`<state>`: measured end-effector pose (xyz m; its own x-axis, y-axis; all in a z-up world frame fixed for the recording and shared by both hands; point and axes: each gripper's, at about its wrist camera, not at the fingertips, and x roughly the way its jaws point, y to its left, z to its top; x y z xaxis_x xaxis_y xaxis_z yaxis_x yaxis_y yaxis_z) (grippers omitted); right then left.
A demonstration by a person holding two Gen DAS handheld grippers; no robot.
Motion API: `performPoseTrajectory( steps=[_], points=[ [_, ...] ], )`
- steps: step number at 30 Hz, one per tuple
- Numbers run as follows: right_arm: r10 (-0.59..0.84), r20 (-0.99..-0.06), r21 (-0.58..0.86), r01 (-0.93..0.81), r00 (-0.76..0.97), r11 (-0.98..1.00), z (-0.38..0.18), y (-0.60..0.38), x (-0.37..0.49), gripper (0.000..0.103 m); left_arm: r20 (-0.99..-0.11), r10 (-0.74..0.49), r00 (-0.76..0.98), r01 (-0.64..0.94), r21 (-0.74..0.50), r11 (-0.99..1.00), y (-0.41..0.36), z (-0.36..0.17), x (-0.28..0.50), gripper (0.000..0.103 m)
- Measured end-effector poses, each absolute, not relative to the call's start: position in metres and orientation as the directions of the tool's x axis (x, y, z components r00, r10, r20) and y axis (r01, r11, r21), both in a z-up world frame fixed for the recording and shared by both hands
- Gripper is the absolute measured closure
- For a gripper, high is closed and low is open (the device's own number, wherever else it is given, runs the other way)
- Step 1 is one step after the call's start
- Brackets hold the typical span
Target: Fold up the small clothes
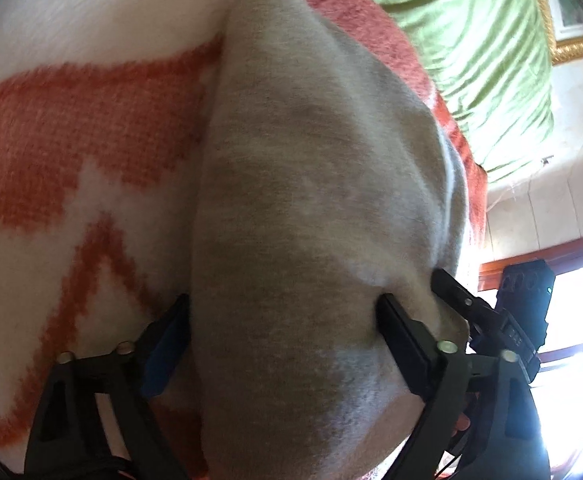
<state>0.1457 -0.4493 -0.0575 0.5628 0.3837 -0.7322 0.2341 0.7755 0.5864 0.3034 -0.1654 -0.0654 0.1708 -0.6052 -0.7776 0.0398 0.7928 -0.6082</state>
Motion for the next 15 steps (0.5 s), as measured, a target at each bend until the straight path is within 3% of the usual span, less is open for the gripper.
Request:
performPoseTrajectory(
  steps=[4,6,8,15],
  points=[
    [0.408,-0.724,0.6,0.216,0.557,0.77,-0.06,-0.448,0.148,0.037,-0.792,-0.579,0.193,0.059,-0.579,0.813,-0.172,-0.059,0.301,0.028],
    [0.461,-0.699,0.643,0.199,0.547,0.739,-0.064,-0.447,0.151,0.061,-0.795,-0.569,0.209,0.072,-0.568,0.82,-0.174,-0.054,0.298,0.036],
    [0.483,-0.679,0.669,0.195,0.553,0.717,-0.064,-0.446,0.151,0.067,-0.795,-0.562,0.23,0.087,-0.558,0.825,-0.177,-0.048,0.294,0.043],
    [0.465,-0.652,0.679,0.189,0.598,0.709,-0.047,-0.441,0.14,0.074,-0.803,-0.529,0.275,0.131,-0.514,0.848,-0.186,-0.023,0.285,0.054]
  ],
)
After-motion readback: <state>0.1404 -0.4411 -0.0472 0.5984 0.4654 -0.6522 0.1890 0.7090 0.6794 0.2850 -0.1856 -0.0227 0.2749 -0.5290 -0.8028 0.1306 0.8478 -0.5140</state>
